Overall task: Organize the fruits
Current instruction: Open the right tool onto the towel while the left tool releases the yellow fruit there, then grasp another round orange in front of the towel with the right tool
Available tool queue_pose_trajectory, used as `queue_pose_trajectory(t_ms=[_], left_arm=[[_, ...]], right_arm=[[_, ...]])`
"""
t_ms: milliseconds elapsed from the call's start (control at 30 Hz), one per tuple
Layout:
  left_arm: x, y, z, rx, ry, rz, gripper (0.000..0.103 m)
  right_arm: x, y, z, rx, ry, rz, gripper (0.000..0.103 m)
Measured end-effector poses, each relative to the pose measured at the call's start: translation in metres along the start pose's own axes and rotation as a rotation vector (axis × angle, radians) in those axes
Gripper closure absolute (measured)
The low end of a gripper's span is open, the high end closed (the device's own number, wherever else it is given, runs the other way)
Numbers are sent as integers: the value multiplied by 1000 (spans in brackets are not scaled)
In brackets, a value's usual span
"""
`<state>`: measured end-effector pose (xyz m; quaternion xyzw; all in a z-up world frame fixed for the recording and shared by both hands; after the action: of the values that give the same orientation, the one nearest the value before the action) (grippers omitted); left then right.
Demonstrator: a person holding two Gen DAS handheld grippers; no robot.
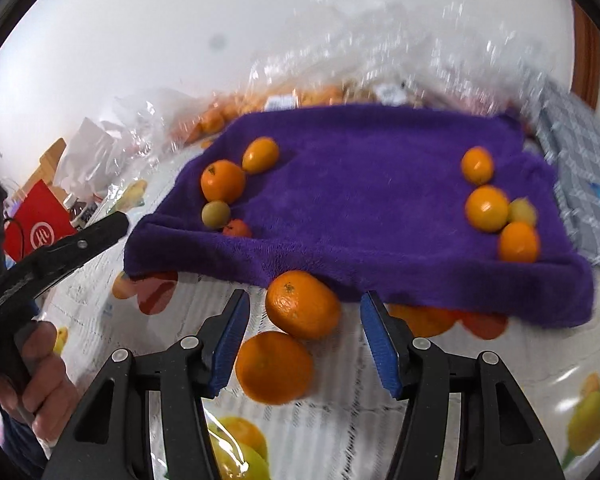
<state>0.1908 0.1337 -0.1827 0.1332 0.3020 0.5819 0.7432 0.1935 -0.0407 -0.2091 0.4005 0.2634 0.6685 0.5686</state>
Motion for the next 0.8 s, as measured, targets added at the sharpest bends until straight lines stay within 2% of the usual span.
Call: queue_pose_trajectory(t_ms=[100,133,233,467,533,700,800], left_arm=[[5,-1,0,5,27,-15,54],[5,-1,0,5,31,-18,54],[5,-2,-1,12,27,-17,54],[-14,-10,-10,59,-47,-52,54],[-22,-13,-13,71,-82,-57,54],[-49,-18,-25,101,-223,-29,54],[-59,-18,-31,121,-254,-46,54]], right_arm=[[-3,-15,0,60,-33,25,52],[-5,-15,2,44,-40,22,61],[-3,-14,2,41,-44,40,62],[-14,26,4,-83,-17,69,62],[-26,37,2,-108,2,44,62],[-72,55,-11,-142,18,-108,62],[-93,60,-18,-136,-1,-128,62]])
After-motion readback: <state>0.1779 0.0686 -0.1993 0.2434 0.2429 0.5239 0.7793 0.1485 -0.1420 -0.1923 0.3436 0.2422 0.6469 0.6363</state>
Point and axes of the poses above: each gripper's, at about its wrist camera, not at the fingertips, and y roughly against the way its jaws point, x to its left, z to its top, the point moved 6 cm from there along -y, roughly the way its jaws point, and after that the axes turned 10 degrees about -y, right-handed, at the moved point
